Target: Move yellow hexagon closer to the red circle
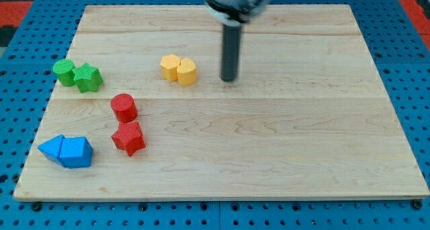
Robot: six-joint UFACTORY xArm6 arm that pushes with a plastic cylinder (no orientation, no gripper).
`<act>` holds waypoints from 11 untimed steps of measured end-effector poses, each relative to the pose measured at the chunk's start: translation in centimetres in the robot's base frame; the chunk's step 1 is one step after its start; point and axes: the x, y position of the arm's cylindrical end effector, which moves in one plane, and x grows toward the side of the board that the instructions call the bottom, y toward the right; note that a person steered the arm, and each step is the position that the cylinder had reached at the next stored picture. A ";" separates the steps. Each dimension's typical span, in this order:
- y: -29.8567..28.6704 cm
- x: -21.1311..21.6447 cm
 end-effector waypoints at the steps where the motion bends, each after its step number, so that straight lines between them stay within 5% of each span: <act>1: -4.6 -5.9; 2: -12.5 -10.8; 3: -18.3 -10.5; 5: -4.8 -6.4; 8: -2.7 0.0; 9: -7.7 1.4; 11: -5.0 -0.6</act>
